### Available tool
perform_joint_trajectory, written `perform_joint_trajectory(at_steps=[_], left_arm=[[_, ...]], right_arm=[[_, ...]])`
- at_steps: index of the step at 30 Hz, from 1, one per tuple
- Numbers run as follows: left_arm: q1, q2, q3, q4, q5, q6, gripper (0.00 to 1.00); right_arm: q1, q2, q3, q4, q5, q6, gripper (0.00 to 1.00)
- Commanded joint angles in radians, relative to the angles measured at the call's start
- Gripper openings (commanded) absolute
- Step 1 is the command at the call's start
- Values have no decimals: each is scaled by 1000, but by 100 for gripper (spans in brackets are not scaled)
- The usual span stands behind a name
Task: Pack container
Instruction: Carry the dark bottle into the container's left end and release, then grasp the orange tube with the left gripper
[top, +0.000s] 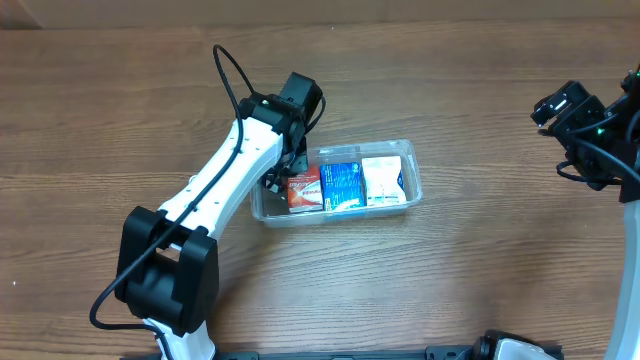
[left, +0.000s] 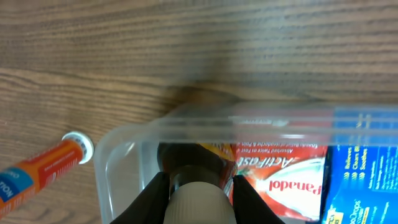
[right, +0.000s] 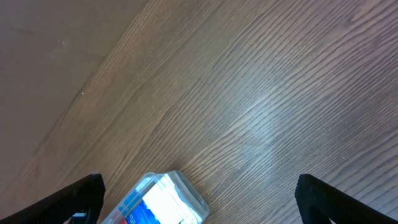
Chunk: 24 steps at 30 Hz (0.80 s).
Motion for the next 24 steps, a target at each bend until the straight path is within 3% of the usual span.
perform_joint_trajectory(at_steps=[1, 3, 6, 12, 16, 20, 24], left_arm=[[3, -16, 0, 23, 5, 28, 20], [3, -28, 45, 4, 42, 29, 38], [3, -66, 114, -48, 50, 31, 100], [23, -163, 261, -202, 49, 55, 100], [94, -267, 283, -277, 41, 168, 100], [269, -290, 278, -389, 40, 193, 100], [446, -271, 206, -383, 169, 298, 97]], right_arm=[[-1, -8, 6, 5, -2, -3, 100], [-1, -8, 6, 5, -2, -3, 100], [-1, -8, 6, 5, -2, -3, 100], [-1, -8, 6, 5, -3, -3, 100], [-1, -8, 6, 5, -2, -3, 100], [-1, -8, 6, 5, -2, -3, 100], [-1, -8, 6, 5, -2, -3, 100]])
